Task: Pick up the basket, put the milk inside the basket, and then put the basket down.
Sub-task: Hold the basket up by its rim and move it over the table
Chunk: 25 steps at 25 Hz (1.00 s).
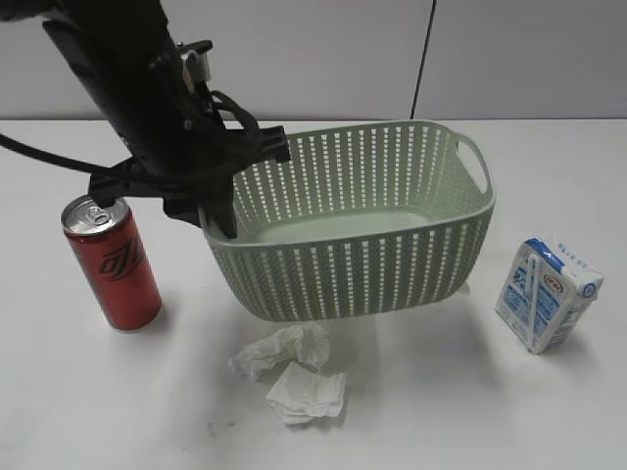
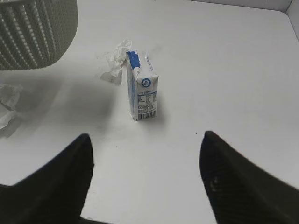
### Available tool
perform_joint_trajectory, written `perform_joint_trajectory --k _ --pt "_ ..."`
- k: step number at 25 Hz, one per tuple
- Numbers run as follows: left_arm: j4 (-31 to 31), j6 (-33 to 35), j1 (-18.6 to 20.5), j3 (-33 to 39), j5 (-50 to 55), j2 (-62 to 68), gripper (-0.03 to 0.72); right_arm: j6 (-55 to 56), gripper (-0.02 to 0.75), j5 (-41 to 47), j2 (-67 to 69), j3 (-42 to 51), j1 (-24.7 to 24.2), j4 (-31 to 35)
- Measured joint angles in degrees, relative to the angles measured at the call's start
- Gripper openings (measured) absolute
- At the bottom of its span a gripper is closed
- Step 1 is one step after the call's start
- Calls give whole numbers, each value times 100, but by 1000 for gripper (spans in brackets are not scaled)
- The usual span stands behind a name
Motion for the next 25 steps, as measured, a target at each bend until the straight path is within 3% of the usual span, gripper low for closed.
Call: perform_joint_trajectory --k 5,10,17,25 --pt "149 -26 -430 490 -445 -55 8 0 538 -7 0 0 0 11" --pt "241 -127 -556 616 -699 -55 8 148 538 -263 358 -103 0 35" --pt "1126 -427 -529 620 -757 -55 8 23 539 -882 2408 -375 0 271" --pt "1251 -535 -426 620 -867 -55 8 -740 539 -1560 5411 -804 0 524"
